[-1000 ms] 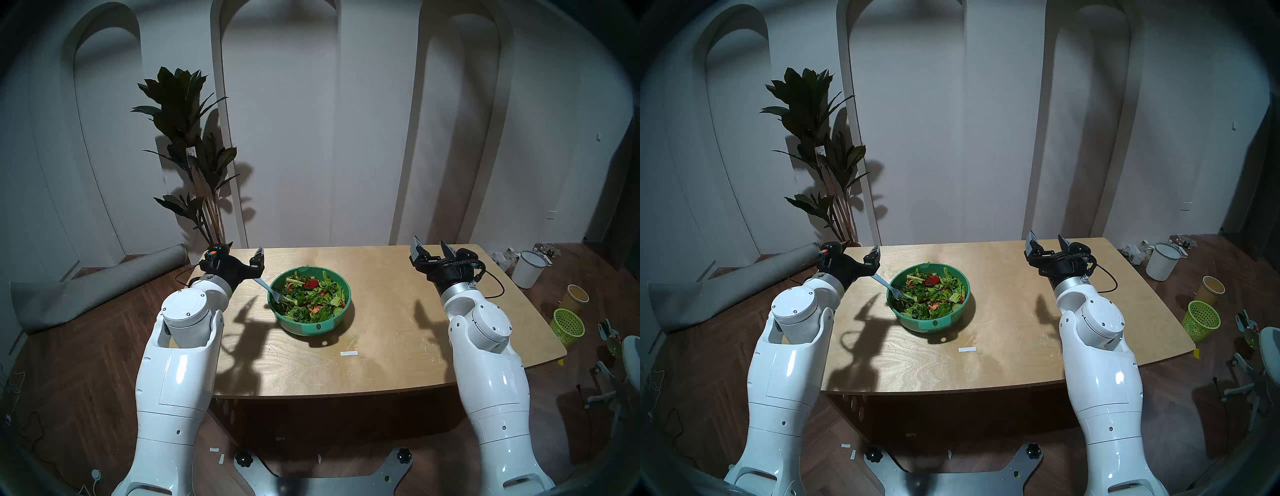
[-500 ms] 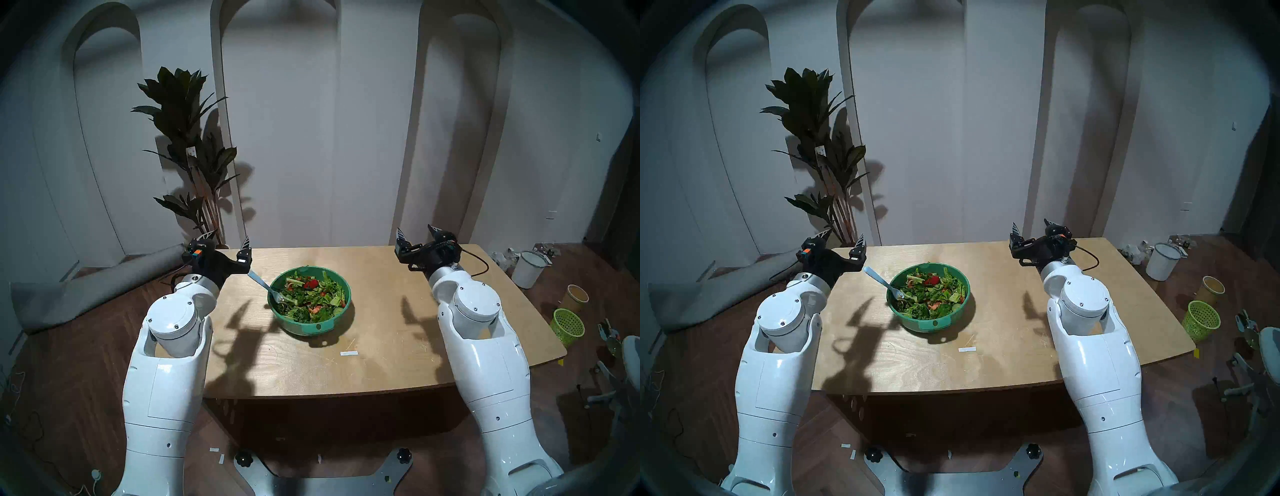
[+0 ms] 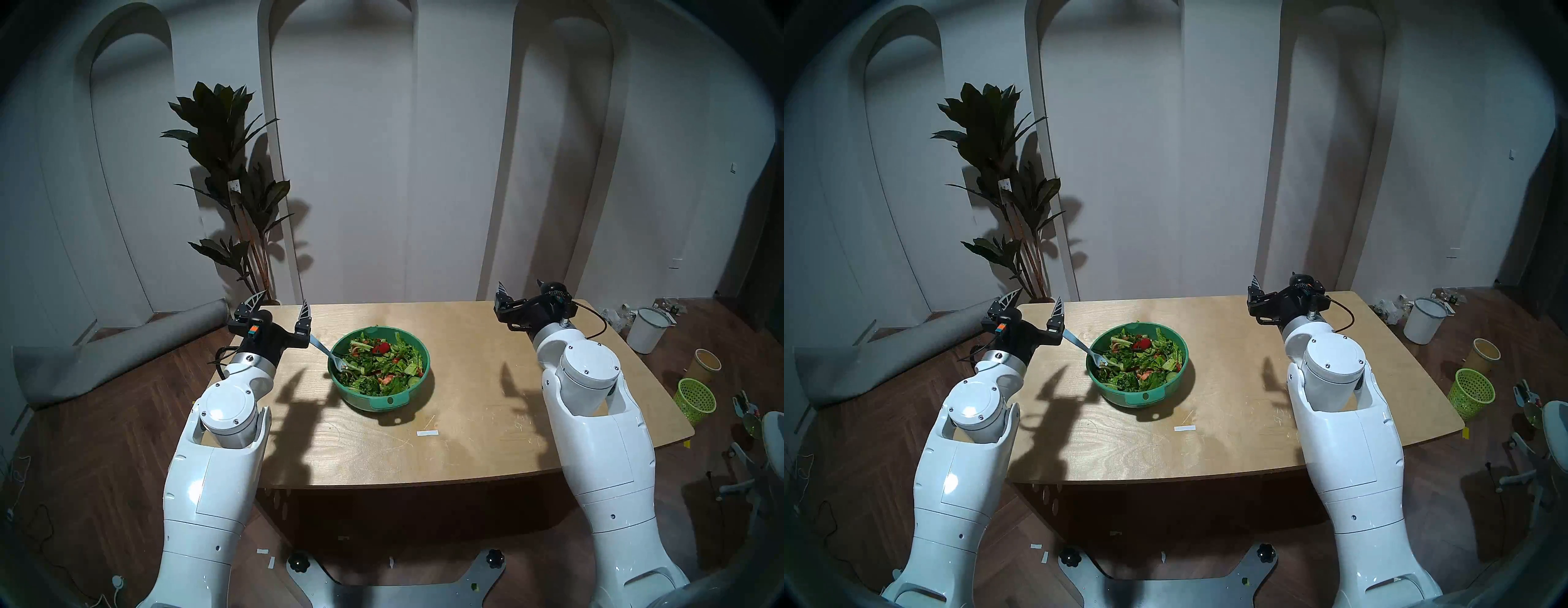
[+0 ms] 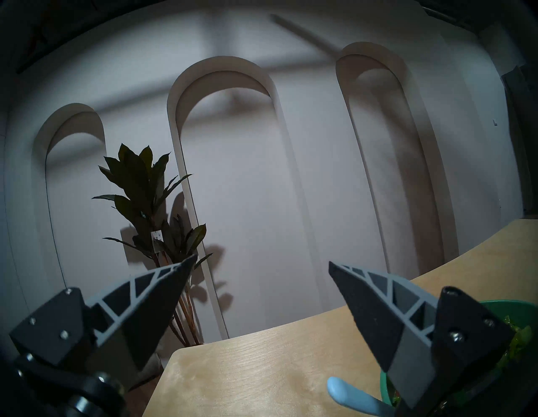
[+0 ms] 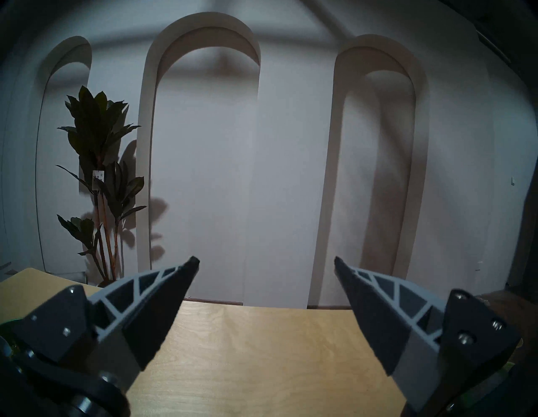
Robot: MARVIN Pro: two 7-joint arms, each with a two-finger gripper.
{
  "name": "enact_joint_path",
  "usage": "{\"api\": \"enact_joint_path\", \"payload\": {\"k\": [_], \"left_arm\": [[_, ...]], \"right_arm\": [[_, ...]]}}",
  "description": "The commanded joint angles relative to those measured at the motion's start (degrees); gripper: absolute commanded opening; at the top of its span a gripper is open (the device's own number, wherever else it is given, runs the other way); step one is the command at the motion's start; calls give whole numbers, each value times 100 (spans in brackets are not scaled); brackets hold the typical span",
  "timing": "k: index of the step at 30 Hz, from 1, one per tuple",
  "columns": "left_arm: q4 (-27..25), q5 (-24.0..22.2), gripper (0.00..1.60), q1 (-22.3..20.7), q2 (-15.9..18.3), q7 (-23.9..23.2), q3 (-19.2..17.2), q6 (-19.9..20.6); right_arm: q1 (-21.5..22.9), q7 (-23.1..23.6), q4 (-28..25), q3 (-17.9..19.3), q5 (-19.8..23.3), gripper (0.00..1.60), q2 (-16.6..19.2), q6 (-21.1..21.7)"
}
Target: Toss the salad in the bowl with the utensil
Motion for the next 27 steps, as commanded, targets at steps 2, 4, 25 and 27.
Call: {"api": "enact_joint_path", "payload": {"k": [2,4,25,27], "left_arm": [[-335,-180,160,-92,180,-276,-93,180],[-414,-300,160,-79,229,-445,-132,329],[-554,-386,160,-99,313,-713,-205,811],[-554,-386,160,-99,313,-716,-206,813]], "right_arm": [[-102,12,-282,38,78,160,-41,-42],[-124,-3,-295,23,76,160,-46,-40],[-183,-208,-335,-110,-53,160,-48,-47],[-183,-210,-335,-111,-53,160,-48,-47]]}}
